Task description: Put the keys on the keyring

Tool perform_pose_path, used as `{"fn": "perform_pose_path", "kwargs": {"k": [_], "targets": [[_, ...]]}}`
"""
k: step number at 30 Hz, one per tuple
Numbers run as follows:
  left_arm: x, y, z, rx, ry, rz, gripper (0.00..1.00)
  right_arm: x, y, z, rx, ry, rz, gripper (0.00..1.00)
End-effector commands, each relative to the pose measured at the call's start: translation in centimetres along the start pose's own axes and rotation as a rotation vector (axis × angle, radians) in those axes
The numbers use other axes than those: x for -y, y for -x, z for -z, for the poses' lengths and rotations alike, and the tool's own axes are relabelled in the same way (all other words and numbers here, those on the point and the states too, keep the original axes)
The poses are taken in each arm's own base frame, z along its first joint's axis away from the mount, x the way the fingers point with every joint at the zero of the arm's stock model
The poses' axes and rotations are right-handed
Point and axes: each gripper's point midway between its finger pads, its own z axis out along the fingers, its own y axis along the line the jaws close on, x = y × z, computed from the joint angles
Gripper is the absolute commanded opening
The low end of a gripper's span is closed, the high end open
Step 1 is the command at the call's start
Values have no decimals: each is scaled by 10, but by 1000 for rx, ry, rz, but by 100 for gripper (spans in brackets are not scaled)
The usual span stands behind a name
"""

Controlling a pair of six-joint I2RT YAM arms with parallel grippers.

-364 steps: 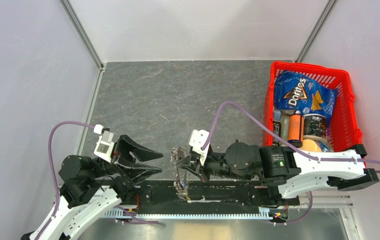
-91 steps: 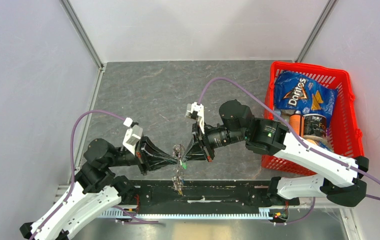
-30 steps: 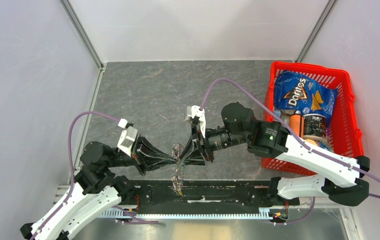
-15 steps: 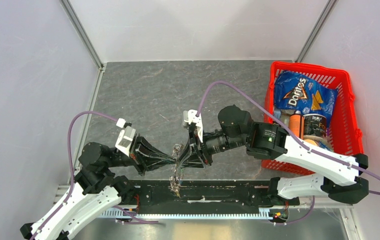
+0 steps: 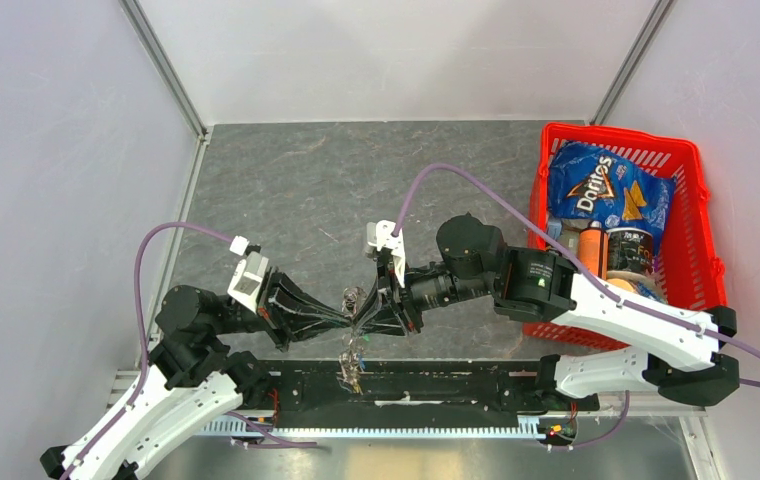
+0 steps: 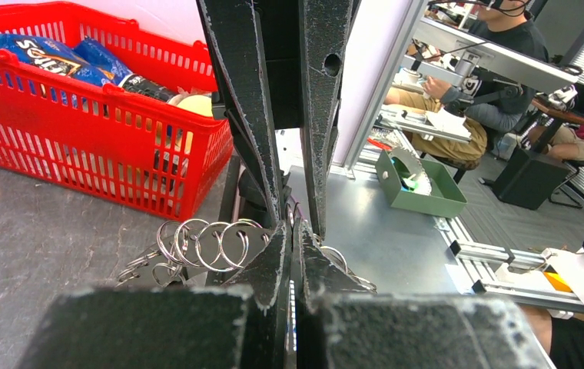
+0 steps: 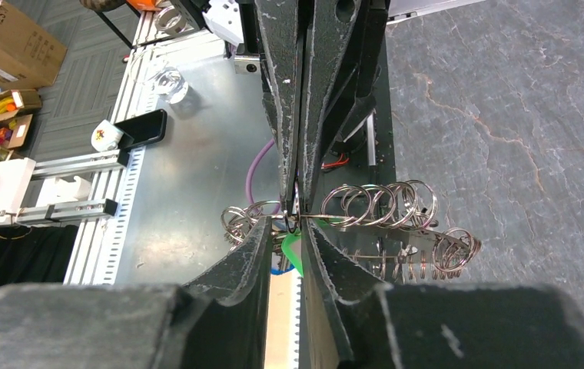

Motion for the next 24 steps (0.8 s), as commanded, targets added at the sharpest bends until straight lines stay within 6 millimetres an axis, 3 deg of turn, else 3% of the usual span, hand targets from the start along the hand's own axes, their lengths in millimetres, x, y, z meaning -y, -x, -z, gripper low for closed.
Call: {"fn": "perform_pose_path", "kwargs": {"k": [1, 5, 12, 24], "targets": [[8, 14, -2, 49, -35, -28, 2, -8, 33, 7, 104, 2, 69, 26], [8, 12, -2, 45, -36, -26, 2, -9, 35, 7, 111, 0, 74, 22], [7, 9, -2, 37, -39, -16, 2, -9, 38, 6, 117, -1, 75, 0], [10, 0, 0, 10, -62, 10, 2, -16, 39, 7, 116, 13, 93, 0]]}}
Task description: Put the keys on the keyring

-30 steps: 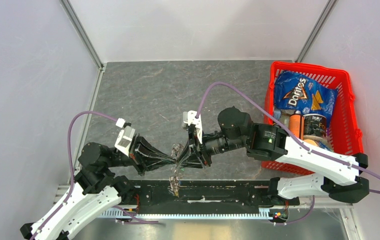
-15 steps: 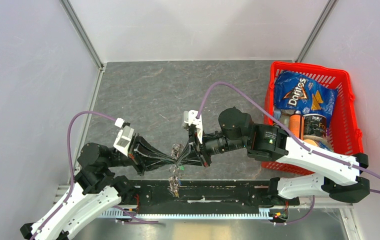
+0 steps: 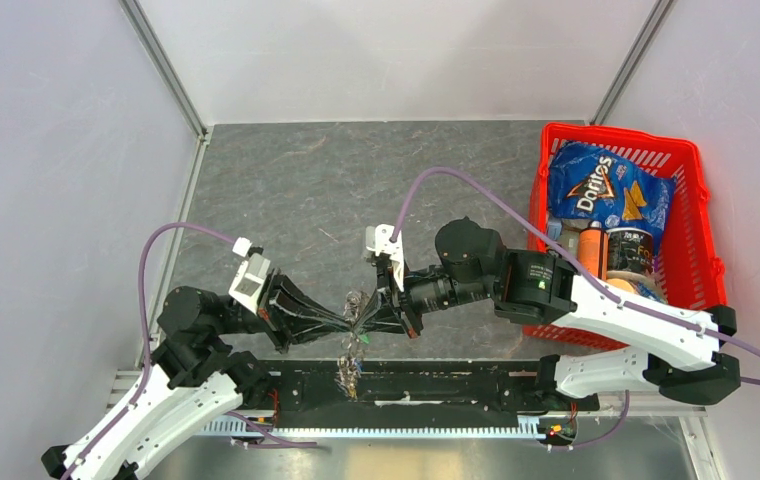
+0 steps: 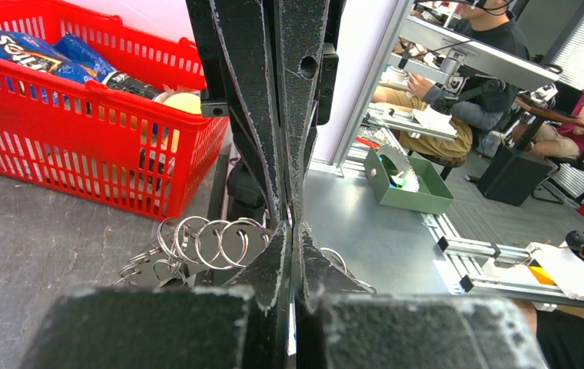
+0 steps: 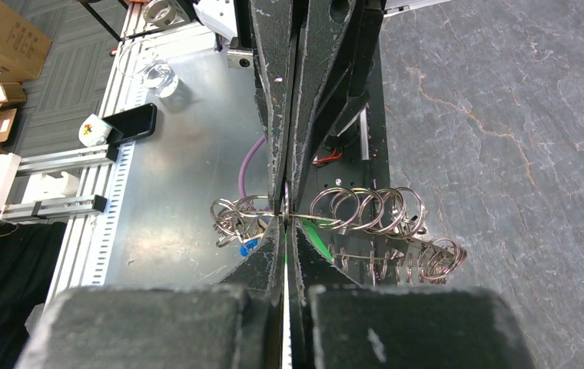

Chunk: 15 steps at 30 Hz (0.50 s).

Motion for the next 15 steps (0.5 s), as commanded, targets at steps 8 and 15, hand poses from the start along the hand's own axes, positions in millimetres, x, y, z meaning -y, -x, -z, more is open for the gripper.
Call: {"fn": "perform_pose_path", "kwargs": {"k": [8, 15], "targets": [[5, 2, -3, -7, -38, 16, 10, -25, 35, 7, 76, 46, 90, 0], [8, -3, -5, -80, -59, 49, 29, -30, 23, 8, 1, 66, 64, 0]]}}
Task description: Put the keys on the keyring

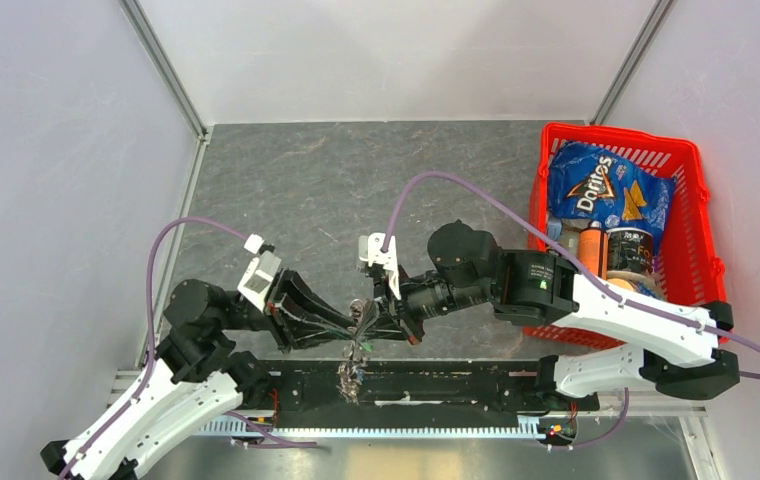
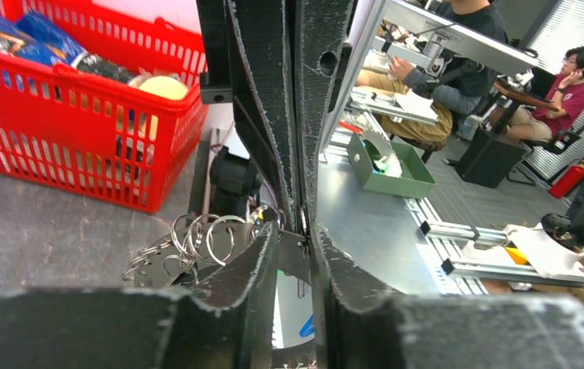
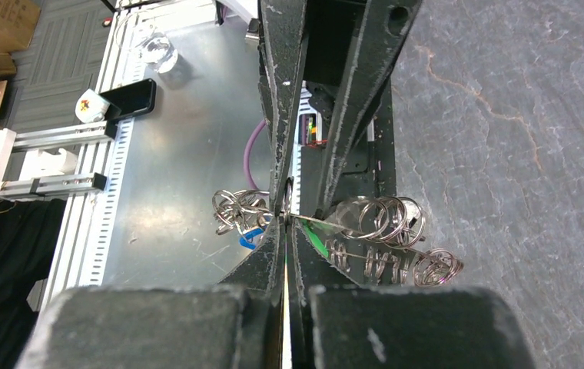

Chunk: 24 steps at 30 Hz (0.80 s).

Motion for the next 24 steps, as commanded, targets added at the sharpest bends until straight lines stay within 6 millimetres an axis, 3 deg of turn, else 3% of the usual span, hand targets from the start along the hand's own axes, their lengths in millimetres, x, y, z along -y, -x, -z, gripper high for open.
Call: {"fn": "perform_pose_path", "kwargs": {"k": [1, 11, 17, 24], "targets": [[5, 1, -2, -59, -13, 31, 31, -19, 24, 10, 43, 65, 36, 0], [13, -4, 7, -172, 3, 43, 37, -24, -6, 2, -90, 116, -33, 0], [22, -6, 8, -208, -31, 72, 41, -25, -11, 0, -111, 124, -54, 0], [19, -11, 7, -237, -24, 117, 44, -25, -15, -7, -134, 138, -89, 0]]}}
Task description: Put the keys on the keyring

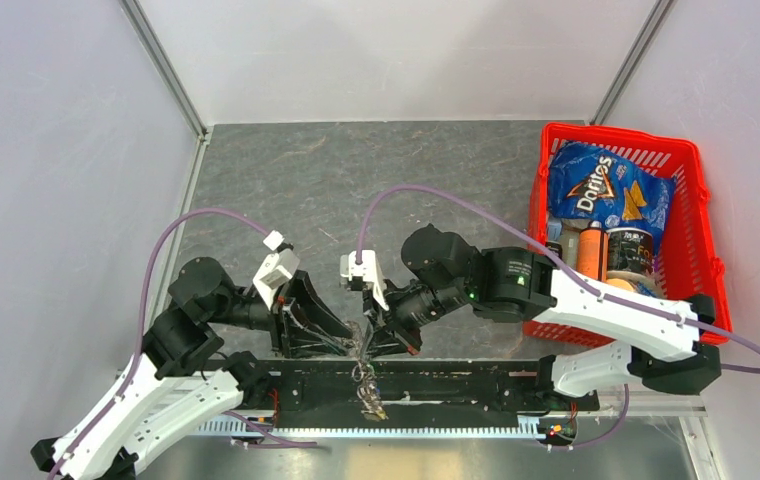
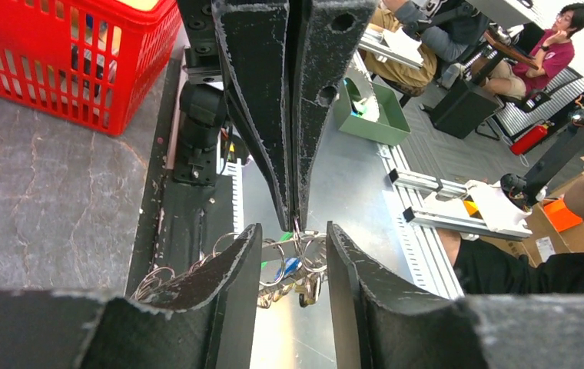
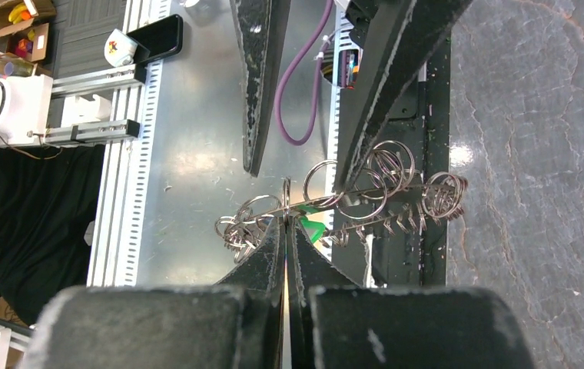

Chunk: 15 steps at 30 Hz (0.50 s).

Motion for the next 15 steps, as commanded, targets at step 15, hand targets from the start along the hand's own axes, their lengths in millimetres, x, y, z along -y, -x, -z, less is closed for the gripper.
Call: {"fn": "perform_pose_path", "kwargs": {"k": [15], "targets": [[2, -12, 2, -66, -10, 68, 44, -8, 23, -13, 27, 64, -31, 0]]}}
